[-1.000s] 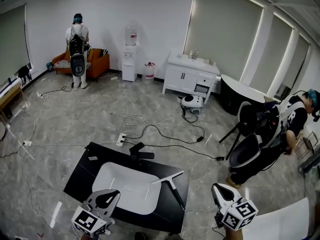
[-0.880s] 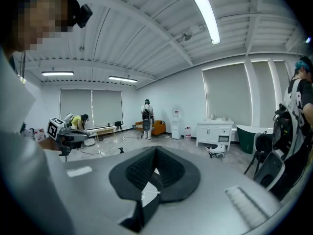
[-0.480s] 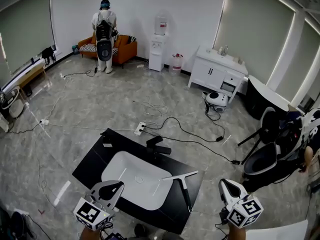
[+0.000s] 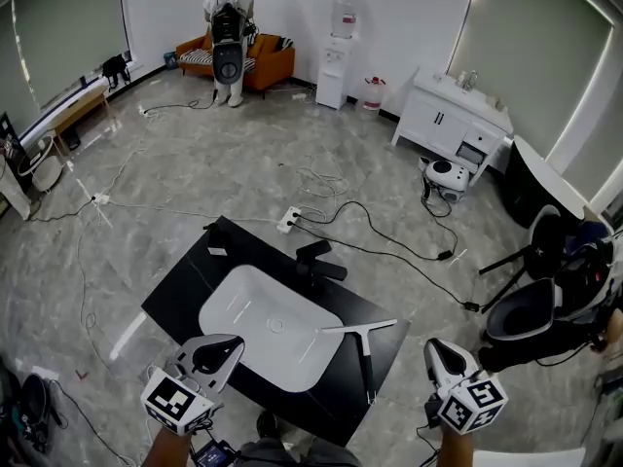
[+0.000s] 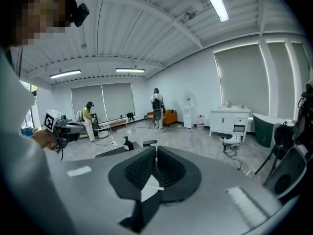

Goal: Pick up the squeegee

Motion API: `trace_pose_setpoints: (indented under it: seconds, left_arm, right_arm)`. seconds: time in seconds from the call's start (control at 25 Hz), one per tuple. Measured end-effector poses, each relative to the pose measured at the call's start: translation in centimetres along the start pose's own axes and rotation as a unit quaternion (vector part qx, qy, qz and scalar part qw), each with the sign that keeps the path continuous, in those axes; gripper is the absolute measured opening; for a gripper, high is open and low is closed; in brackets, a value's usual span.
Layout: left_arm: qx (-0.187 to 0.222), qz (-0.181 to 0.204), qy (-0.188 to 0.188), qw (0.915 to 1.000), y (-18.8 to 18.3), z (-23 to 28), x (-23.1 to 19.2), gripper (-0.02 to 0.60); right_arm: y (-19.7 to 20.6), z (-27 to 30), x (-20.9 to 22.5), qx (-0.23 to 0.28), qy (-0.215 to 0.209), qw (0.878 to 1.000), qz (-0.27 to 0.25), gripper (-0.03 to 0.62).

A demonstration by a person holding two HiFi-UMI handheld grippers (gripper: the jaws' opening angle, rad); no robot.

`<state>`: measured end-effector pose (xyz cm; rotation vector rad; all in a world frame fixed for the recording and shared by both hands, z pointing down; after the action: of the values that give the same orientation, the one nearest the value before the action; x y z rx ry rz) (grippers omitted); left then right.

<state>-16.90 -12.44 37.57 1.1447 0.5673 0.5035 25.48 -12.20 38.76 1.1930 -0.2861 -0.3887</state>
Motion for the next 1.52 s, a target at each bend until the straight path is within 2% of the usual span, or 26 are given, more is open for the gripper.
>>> trace_pose_setpoints:
  seconds: [0.36, 0.6, 0.92, 1.04, 1.52]
  left_arm:
    - [-0.016, -0.011, -0.002, 0.9998, 1.9, 2.8, -0.4, 0.006]
    - [-0.023, -0.039, -0.006, 0.999, 3.3, 4.5, -0.4, 0.006]
    - [-0.042, -0.038, -0.011, 0.9983, 5.4, 6.1, -0.9, 0.006]
    - [-0.045, -0.051, -0.009, 0.9977, 6.6, 6.6, -1.0, 0.006]
    - [-0.06, -0.079, -0.016, 0.9949, 10.1, 8.2, -1.7, 0.006]
  right_arm:
    - [4.6, 4.9, 1.4, -0.046, -0.029, 0.998, 0.015, 0.031]
    - [7.6, 7.7, 2.1, -0.07, -0.043, 0.996, 0.027, 0.037]
    - [11.3, 10.5, 2.0, -0.103, -0.063, 0.992, 0.038, 0.05]
    - [12.9, 11.3, 2.0, -0.117, -0.069, 0.99, 0.041, 0.06]
    - [20.3, 15.3, 1.2, -0.193, -0.09, 0.976, 0.052, 0.153]
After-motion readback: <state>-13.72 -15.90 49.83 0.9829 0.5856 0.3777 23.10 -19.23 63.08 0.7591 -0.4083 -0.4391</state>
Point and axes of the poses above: the fingertips, and each gripper's own axes: z forward along the fingers, x to its right, y out of its underside, the point moved 8 cm from there along -z, backward along the fingers, and after that the axes turned 10 degrees about -z, right-handed, at the moved point
